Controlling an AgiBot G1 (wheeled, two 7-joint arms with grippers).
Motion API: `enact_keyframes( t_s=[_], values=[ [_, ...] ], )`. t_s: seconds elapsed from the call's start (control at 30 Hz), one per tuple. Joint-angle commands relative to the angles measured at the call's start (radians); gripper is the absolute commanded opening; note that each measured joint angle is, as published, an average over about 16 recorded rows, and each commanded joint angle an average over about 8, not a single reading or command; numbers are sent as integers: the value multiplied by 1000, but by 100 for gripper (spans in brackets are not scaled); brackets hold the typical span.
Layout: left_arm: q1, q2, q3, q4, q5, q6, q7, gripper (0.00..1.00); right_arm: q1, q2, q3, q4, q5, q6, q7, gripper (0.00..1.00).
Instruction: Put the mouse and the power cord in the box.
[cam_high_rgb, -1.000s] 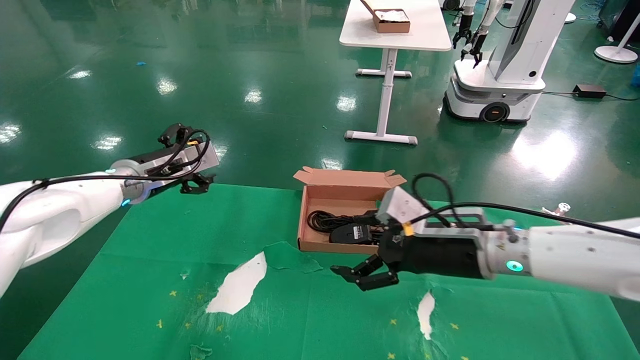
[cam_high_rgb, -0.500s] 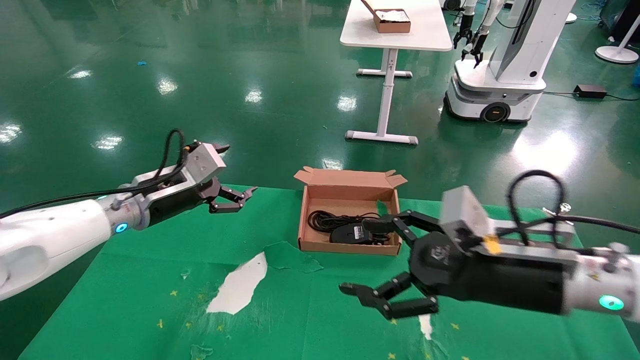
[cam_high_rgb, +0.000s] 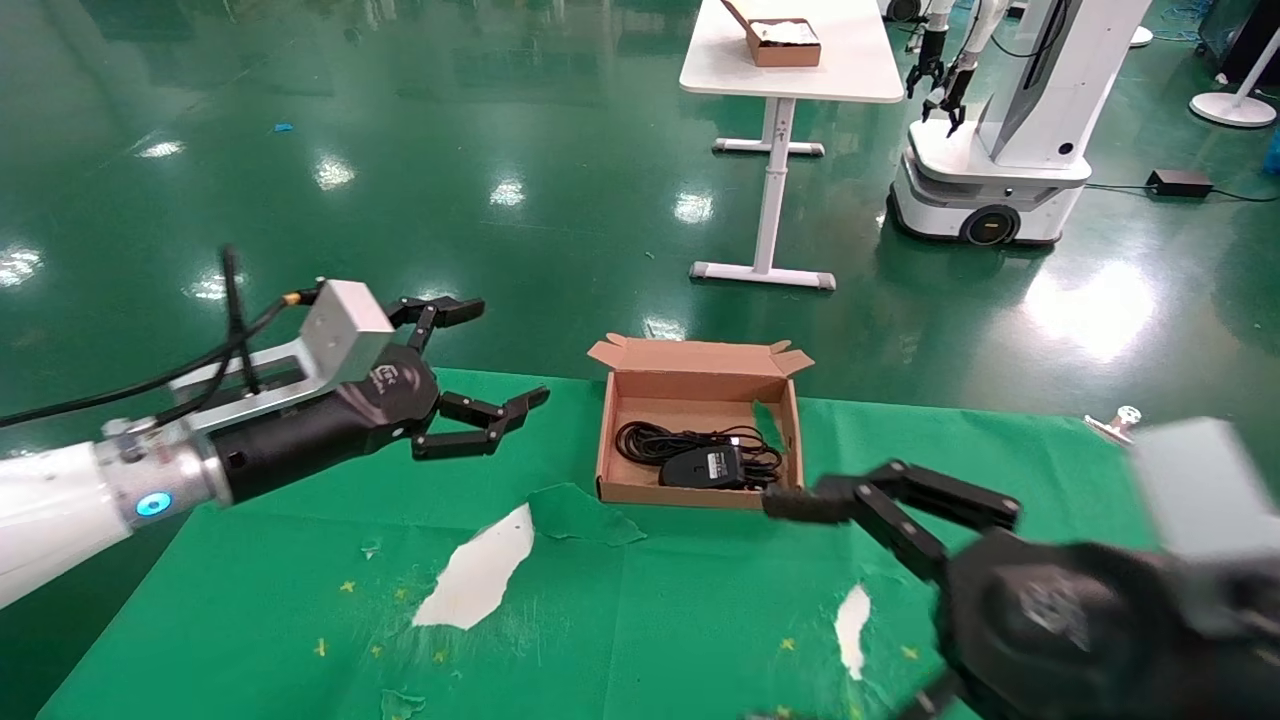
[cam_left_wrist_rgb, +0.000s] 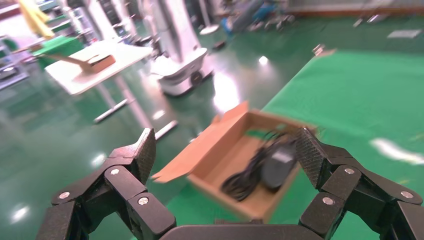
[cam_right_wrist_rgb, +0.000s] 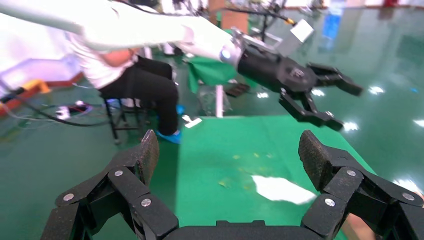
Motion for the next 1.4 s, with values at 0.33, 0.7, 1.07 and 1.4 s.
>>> enact_keyframes(
  t_s=[0.33,0.7,1.07,1.4],
  values=[
    [118,-116,-128,-213,-56,197,-194,100,-26,30,23,34,45,-26,5,100],
    [236,-233,-257,-427,-112,395,-390,100,-25,31,22,34,46,-25,4,100],
    [309,-305,-337,-562,-148,519,-500,100,-27,33,24,36,50,-27,4,100],
    [300,-296,-327,-543,-145,502,-488,100,-27,32,23,35,48,-26,4,100]
  ],
)
